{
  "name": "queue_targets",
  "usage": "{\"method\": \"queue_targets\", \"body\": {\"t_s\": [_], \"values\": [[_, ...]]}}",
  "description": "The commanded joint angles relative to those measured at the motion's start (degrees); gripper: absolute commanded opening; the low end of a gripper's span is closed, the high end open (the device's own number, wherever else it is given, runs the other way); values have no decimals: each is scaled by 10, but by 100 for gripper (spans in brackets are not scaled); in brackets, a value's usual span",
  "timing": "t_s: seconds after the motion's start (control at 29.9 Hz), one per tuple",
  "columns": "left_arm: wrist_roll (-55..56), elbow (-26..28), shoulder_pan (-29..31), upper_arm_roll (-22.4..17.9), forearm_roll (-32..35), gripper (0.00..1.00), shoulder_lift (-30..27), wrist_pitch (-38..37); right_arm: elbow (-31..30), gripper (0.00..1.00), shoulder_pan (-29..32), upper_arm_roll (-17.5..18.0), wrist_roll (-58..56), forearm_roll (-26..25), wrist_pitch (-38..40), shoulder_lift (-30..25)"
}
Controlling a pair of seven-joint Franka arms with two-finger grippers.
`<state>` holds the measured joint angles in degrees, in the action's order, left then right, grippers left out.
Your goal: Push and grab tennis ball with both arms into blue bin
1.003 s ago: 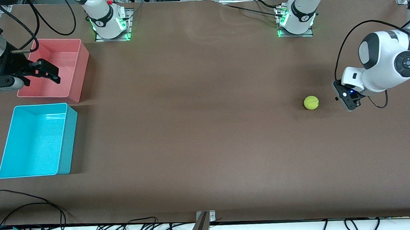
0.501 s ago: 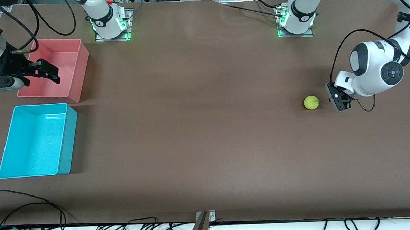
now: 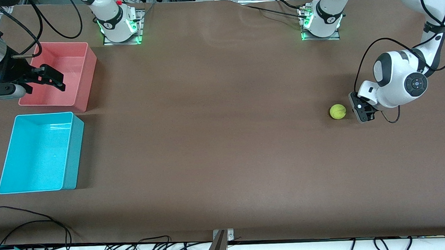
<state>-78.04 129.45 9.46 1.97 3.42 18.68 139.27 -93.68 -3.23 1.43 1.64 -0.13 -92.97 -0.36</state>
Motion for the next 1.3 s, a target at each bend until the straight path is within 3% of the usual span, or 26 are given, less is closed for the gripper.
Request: {"method": "queue_targets", "body": {"t_s": [0.0,0.87,1.27], "values": [[-8,7,3,2,14,0,-2,11,13,100,0,-1,-3,-5,12,4],[-29,54,0,8,56,0,-5,86,12,100,2,-1,-3,-6,12,4],[10,52,-5,50,29,0,-4,86,13,100,2,-1,-3,-6,12,4]]}}
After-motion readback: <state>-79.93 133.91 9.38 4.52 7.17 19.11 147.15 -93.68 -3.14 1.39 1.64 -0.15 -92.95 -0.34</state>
